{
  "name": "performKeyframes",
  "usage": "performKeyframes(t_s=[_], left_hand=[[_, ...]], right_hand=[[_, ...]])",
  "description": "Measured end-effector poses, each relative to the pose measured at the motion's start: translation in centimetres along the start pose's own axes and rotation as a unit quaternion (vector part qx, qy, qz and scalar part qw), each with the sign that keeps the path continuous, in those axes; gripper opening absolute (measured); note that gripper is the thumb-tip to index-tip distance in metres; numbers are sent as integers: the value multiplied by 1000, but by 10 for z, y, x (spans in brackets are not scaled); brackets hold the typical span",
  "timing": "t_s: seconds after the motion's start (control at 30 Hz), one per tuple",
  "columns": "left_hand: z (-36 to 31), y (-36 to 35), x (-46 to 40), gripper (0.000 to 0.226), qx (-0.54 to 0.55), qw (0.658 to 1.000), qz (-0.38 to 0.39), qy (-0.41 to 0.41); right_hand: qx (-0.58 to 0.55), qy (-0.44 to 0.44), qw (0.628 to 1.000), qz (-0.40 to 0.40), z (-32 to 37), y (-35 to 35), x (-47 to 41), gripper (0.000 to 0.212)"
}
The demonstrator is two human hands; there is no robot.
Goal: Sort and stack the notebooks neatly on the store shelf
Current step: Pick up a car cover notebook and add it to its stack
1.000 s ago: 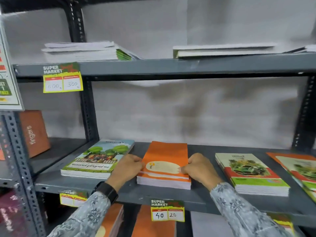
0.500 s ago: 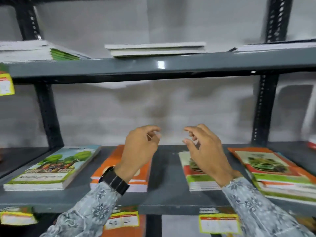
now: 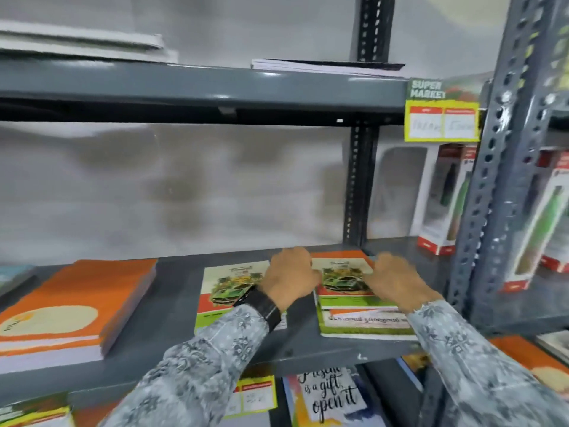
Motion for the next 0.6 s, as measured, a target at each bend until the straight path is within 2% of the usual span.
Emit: performKeyframes(t_s=[0.1, 0.2, 0.27, 0.33, 0.4, 0.5, 0.53, 0.6], left_hand=[[-4, -24, -17, 33, -37, 996, 71, 42], [-2, -36, -26, 31, 19, 989, 123, 77], [1, -32, -29, 24, 53, 990, 105, 80], [9, -26, -28, 33, 81, 991, 77, 79], [24, -18, -25, 28, 177, 979, 48, 84], [43, 0, -10, 15, 323, 944, 7, 59], [52, 9, -4, 12, 346, 937, -9, 48], [79, 28, 16, 10, 377, 925, -44, 29]], right_hand=[[19, 13, 998, 63, -3, -19, -12, 36], [-21, -6, 997, 79, -6, -20, -18, 44], [-72, -29, 994, 82, -9, -14, -15, 35], [-160, -48, 983, 73, -17, -12, -11, 15], [-252, -60, 964, 56, -23, -16, -9, 16], [-405, -39, 913, 36, -15, -24, -4, 7], [-463, -25, 885, 41, -5, -28, 0, 5], [-512, 14, 858, 45, 26, -32, 10, 4]])
Point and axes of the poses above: each hand's wrist, its own x-axis away from the middle knuckle, its own y-axis out of the back of the hand, z = x × y, the point moved 8 cm from there along -x, towards the middle knuckle, and after that the axes turned 12 degrees about z, right-handed, at the moved point
